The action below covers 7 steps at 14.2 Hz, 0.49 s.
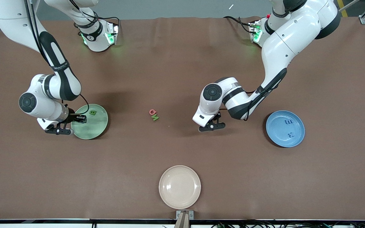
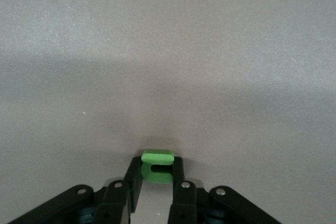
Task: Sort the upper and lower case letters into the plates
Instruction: 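Release the C on the green plate while the left gripper carries u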
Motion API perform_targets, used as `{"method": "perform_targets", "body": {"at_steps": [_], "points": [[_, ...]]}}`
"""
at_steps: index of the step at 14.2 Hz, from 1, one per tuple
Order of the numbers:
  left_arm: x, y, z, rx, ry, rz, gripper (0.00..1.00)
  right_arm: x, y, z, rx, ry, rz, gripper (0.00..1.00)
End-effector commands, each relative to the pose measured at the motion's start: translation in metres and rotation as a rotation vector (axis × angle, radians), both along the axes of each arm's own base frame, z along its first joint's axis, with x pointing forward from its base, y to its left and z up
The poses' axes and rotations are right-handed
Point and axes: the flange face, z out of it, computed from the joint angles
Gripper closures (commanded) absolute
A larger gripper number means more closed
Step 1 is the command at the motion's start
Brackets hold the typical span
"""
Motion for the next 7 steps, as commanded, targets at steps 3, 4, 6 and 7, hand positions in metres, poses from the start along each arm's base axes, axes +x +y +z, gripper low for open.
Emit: {"method": "perform_targets", "body": {"at_steps": [3,4,6,7], "points": [[0.017,0.015,0.008,0.012,-0.024,0.021,0.91,-0.005,-0.002,-0.013,0.008,-0.001,-0.005,0.97],[0.02,0.019,0.017,0.016,-0.037,0.022,0.91,-0.005,-0.002,-0.016,0.007,0.003,-0.005,0.95],[0.032,0.037,0.039,0.016,-0.067,0.035,0.91,-0.006,-0.001,-0.017,0.008,0.006,-0.002,0.37],[0.038,0.048,0.049,0.016,-0.078,0.023,0.91,-0.005,-0.001,-0.015,0.009,0.006,0.002,0.0]]}}
